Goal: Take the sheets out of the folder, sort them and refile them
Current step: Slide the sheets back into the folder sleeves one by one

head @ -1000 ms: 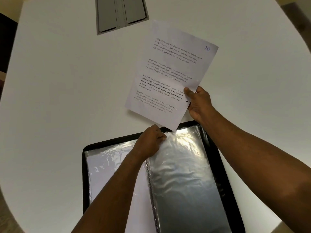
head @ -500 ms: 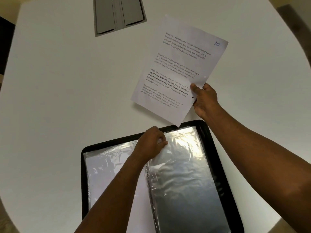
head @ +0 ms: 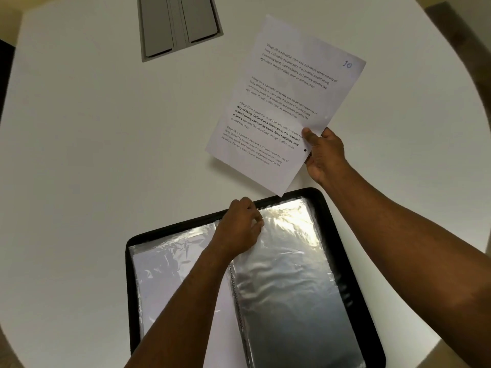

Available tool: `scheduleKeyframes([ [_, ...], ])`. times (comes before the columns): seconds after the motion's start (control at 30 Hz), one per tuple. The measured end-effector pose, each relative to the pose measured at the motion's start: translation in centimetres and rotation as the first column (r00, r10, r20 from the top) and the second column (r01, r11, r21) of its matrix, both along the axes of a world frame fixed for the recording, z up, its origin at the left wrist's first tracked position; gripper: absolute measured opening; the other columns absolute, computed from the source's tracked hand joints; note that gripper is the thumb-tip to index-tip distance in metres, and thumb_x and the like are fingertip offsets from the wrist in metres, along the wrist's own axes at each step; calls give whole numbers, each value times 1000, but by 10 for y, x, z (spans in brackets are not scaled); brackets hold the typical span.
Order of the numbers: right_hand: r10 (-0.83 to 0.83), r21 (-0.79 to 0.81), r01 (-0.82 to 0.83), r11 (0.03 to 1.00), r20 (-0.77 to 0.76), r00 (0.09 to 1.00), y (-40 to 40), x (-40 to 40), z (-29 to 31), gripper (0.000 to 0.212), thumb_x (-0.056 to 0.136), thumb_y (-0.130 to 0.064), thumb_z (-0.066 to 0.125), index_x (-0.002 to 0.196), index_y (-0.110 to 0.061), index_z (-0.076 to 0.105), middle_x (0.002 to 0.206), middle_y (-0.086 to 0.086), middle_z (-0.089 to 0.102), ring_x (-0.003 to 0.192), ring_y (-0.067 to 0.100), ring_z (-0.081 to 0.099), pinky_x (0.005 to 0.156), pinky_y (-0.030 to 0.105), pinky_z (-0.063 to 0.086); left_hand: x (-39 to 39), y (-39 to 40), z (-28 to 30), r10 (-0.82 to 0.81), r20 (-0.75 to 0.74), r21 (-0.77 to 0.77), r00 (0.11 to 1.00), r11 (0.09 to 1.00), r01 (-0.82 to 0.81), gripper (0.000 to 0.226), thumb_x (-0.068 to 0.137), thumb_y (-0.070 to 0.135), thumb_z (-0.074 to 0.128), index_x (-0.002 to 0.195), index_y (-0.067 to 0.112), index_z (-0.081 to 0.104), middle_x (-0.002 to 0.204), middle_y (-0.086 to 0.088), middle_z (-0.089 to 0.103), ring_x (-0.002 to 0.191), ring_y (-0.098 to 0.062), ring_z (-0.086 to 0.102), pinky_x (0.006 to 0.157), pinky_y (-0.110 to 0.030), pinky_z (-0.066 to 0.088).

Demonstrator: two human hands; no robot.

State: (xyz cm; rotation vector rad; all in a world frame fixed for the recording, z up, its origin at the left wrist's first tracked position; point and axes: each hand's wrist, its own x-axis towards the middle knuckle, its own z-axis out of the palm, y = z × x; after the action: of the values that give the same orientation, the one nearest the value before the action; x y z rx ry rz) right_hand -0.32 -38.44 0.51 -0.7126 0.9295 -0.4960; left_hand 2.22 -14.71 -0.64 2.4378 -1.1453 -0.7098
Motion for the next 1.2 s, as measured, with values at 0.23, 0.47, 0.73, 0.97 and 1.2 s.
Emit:
scheduleKeyframes([
  [0.23,24,-2,-24,1000,-6,1000,5,7,1,17,89,-3,66,99,-17,67,116,11,69,105,27,66,90,44,56,2,6,-3,55,-30,99,998,994,-52,16,97,27,42,92,20,55,84,4,67,75,-15,60,69,-33,48],
  [0.47,-6,-23,6,1000,1,1000,-3,2,1,16,90,-4,65,97,-19,67,109,6,70,99,22,67,87,40,57,4,-7,4,3,-145,84,989,996,10,12,94,27,52,97,20,62,80,9,65,74,-11,59,67,-25,44],
  [0.73,113,-44,-116,992,-54,992,18,7,-12,18,90,-4,65,103,-17,66,106,4,70,97,21,67,85,38,57,-7,-6,6,131,-156,-47,979,989,-140,8,89,25,62,92,23,70,81,11,68,70,2,57,66,-14,42],
  [0.97,240,-41,-244,969,-98,966,22,2,-22,25,90,-4,66,114,-10,65,108,8,71,96,24,70,85,42,57,-5,-5,6,148,-103,-105,984,982,-159,12,89,29,66,93,20,71,76,12,66,71,-1,58,68,-19,45],
  [1.2,274,-83,-298,951,-221,936,2,-1,-25,29,88,-6,69,117,-10,65,108,9,71,97,28,70,87,50,56,1,-3,5,194,-89,-77,977,977,-201,10,84,36,69,88,27,67,70,14,62,68,0,58,65,-20,47],
])
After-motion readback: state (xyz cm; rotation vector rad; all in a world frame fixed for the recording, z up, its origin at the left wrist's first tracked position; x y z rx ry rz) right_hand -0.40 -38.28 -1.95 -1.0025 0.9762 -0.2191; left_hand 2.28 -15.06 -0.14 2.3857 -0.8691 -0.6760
